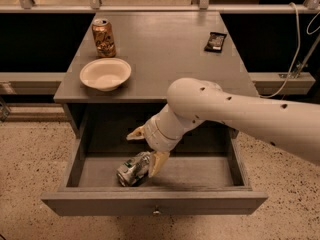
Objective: Pick 7up can from top drawer and place on counter
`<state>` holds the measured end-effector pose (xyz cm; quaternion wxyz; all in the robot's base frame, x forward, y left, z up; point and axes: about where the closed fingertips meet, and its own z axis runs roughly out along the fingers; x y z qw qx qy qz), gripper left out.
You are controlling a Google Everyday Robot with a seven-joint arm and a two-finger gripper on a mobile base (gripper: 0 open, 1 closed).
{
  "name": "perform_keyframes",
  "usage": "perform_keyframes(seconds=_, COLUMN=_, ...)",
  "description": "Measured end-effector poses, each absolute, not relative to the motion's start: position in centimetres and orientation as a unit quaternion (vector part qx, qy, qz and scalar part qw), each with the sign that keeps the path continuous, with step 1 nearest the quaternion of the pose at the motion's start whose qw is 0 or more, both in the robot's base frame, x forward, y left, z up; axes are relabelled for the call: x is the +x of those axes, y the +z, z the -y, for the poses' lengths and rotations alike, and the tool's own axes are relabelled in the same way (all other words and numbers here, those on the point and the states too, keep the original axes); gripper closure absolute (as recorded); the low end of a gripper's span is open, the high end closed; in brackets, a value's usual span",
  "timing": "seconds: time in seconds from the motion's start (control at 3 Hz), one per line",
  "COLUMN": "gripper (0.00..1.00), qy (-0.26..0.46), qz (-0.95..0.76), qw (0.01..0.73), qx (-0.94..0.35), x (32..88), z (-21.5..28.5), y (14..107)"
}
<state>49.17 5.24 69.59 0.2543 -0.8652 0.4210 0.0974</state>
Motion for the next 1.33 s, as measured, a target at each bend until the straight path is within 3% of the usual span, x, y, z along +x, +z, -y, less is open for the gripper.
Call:
perform_keyframes(seconds=1.0, gripper=0.19, qy=0.114, qz=-0.402, qw=0.184, qx=-0.89, x=48.5, z=-7.3, y=63.2)
perform_keyframes(seconds=1.33, gripper=0.24, qy=0.118, qz=-0.399, qw=0.17, qx=-0.893, x=48.5, z=-8.0, y=61.7)
